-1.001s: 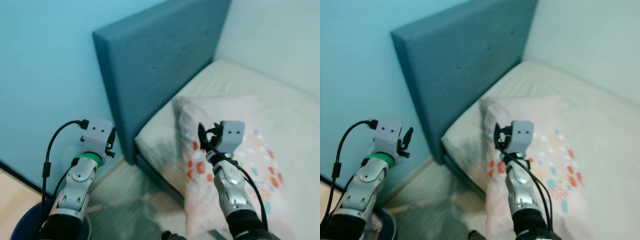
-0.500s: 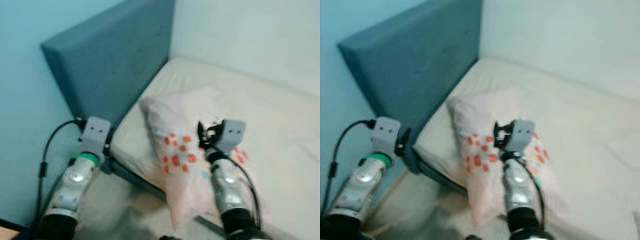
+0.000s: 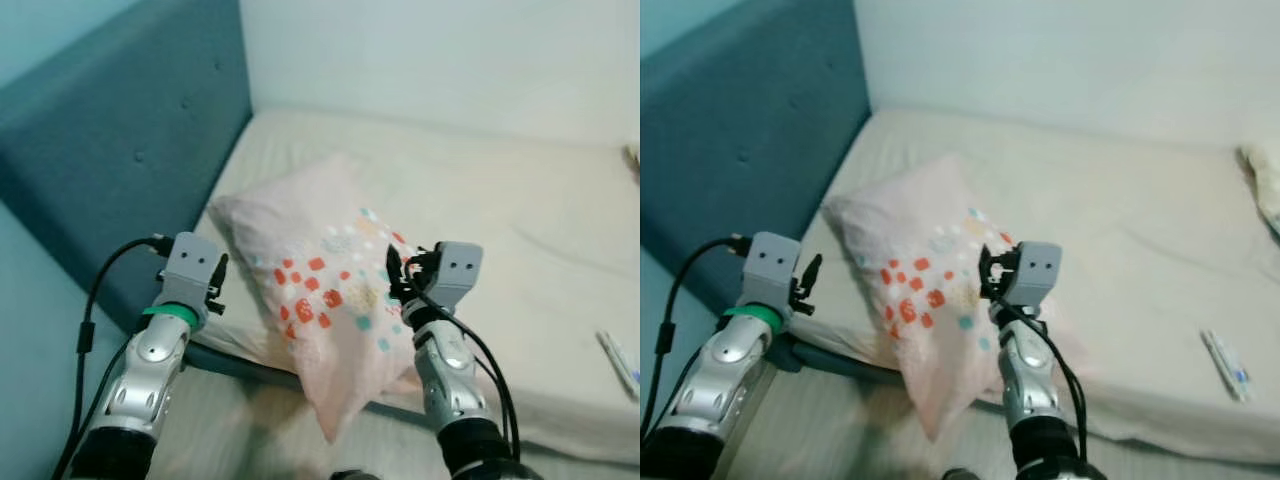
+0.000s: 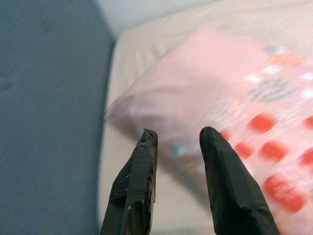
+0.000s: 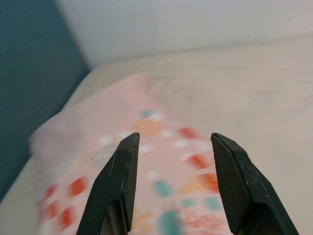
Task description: Clean up the room
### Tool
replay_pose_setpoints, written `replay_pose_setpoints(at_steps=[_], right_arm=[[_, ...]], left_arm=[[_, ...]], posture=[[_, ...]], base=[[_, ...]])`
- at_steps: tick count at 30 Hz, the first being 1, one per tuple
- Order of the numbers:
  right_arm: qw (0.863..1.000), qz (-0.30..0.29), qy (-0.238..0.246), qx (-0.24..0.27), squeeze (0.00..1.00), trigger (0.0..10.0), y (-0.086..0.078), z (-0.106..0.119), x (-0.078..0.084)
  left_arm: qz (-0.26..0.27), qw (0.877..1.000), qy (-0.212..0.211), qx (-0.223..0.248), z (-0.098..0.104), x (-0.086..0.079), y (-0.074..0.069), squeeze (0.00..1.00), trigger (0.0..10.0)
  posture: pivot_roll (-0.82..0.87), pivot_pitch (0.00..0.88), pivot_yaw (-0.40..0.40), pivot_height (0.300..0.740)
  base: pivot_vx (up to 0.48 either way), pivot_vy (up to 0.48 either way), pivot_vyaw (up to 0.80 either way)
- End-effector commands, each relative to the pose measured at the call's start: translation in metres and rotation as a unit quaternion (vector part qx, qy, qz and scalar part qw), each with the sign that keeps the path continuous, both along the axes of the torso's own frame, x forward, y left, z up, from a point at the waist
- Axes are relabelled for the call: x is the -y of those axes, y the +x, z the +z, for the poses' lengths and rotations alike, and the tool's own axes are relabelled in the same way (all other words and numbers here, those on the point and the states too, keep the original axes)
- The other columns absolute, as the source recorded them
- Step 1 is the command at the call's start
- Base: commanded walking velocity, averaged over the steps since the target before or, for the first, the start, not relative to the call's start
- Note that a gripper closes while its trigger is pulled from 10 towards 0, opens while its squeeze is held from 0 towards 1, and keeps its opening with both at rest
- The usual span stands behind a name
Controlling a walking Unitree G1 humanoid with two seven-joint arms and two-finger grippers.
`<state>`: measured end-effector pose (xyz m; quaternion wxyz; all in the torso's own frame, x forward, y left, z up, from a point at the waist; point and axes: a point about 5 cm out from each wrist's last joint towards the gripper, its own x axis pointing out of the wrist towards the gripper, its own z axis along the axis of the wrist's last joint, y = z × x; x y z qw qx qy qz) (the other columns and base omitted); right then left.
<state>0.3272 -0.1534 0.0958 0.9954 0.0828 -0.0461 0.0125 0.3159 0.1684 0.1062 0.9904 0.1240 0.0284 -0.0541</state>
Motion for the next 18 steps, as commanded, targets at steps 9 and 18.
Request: replay_pose_setpoints(at_steps=[9, 18], right_arm=[[1.0, -0.011, 0.022, -0.007, 0.0, 10.0, -0.001, -0.0029, 0.0029], [1.0, -0.014, 0.026, -0.008, 0.0, 10.0, -0.0007, -0.0026, 0.0039]], left_arm=[[0.0, 1.0, -0.007, -0.006, -0.003, -0.0013, -0.0017, 0.0, 10.0], [0.0, 1.0, -0.01, -0.006, -0.0029, -0.001, -0.0019, 0.0, 10.0]], posture=[[0.01, 0.038, 0.11, 0.74], [0.01, 0.039, 0.11, 0.74]], base=[[0.0, 0.0, -0.78], [0.0, 0.0, -0.78]])
